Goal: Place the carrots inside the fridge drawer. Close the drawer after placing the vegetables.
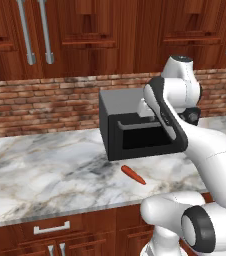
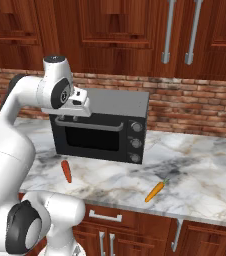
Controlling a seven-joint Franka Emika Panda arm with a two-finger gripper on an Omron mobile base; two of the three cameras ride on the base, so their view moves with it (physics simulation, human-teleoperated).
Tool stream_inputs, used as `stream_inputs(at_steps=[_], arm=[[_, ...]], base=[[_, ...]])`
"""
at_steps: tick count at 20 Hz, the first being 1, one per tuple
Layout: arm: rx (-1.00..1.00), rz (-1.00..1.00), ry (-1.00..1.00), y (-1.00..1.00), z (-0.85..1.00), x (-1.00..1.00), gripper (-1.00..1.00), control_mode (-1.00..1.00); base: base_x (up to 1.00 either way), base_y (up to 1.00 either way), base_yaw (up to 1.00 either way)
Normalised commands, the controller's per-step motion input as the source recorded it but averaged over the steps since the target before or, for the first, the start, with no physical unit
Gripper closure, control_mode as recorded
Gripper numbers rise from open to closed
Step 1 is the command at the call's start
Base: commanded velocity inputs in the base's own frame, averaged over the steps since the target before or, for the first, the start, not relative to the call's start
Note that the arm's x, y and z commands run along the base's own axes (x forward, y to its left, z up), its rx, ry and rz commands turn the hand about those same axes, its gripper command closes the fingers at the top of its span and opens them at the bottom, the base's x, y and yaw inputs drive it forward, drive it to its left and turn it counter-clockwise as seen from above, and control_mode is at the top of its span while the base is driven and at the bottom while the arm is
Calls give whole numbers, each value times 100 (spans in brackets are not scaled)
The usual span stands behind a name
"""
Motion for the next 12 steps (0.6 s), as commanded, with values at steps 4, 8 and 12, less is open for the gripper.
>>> stream_inputs(at_steps=[4, 8, 12], arm=[[0, 0, 0, 1, 0, -29, -100, -100], [-4, 6, 1, 22, -38, -88, -100, -100], [-6, 5, 1, 9, -65, -85, -100, -100]], base=[[0, 0, 0], [0, 0, 0], [0, 0, 0]])
